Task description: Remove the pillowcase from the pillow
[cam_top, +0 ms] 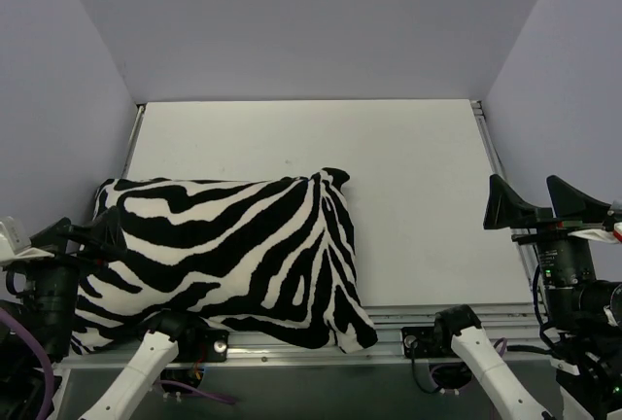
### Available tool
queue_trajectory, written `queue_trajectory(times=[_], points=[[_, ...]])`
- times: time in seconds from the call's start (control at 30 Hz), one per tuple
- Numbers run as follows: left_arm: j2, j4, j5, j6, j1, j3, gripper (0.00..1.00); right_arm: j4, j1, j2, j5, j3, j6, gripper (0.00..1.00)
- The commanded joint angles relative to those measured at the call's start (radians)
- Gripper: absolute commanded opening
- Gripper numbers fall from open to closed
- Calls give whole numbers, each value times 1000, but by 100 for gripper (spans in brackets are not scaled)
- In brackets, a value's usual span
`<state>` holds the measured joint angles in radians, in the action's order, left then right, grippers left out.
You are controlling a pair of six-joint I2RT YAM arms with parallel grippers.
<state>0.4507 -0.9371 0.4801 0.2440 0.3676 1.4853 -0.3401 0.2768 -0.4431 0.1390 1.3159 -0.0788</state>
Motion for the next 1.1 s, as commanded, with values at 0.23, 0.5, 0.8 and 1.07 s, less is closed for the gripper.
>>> queue_trajectory(times=[0.23, 0.5, 0.8, 1.07], points=[[55, -54, -2, 127, 7, -77, 94, 81, 4, -94, -179, -63, -91, 100], [129, -104, -46, 264, 7, -203, 94, 78, 5, -343, -433, -167, -249, 100], [180, -115, -72, 426, 5, -378, 94, 256, 162, -638, -624, -267, -331, 100], [212, -72, -107, 523, 2, -552, 94, 331, 507, -870, -613, -228, -254, 100]])
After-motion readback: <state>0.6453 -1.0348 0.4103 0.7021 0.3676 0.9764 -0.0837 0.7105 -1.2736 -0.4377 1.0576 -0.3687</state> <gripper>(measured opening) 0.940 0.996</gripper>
